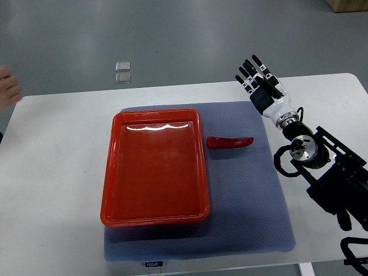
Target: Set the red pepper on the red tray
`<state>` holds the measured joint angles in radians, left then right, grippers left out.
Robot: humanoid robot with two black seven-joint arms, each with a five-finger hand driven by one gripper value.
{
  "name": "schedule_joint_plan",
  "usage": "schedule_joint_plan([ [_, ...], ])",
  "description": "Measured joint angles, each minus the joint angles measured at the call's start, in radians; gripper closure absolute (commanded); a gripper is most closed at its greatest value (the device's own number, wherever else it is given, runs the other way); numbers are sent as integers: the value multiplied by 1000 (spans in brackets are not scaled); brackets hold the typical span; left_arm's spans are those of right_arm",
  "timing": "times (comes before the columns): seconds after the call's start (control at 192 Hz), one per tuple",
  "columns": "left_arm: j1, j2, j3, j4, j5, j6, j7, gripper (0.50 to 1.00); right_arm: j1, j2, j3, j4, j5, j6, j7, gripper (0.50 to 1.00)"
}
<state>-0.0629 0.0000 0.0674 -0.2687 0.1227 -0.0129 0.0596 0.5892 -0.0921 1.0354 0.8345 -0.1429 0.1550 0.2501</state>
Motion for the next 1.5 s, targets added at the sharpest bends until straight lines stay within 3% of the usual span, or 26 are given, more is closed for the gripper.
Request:
schedule_joint_plan([
  [0.334, 0, 0, 1, -1, 0, -1, 0, 500, 8, -7, -6, 2, -6, 10, -5, 583],
  [0.48, 0, 0, 0, -1, 0, -1, 0, 500, 48, -38, -91, 9, -61, 64, -12, 583],
  [0.637, 0, 0, 0, -1, 0, -1, 0, 500, 186, -157, -369, 24, -274, 121, -38, 583],
  [0.82, -2, 0, 0, -1, 0, -1, 0, 500, 472, -307, -841, 103, -559, 160, -111, 583],
  [1.013, -4, 0, 0, -2, 0, -1, 0, 500, 703, -364, -1183, 194, -626, 177, -172, 583],
  [1.499, -5, 0, 0, 0, 0, -1, 0, 500, 708, -331, -1258, 197, -686, 101, -234, 589],
])
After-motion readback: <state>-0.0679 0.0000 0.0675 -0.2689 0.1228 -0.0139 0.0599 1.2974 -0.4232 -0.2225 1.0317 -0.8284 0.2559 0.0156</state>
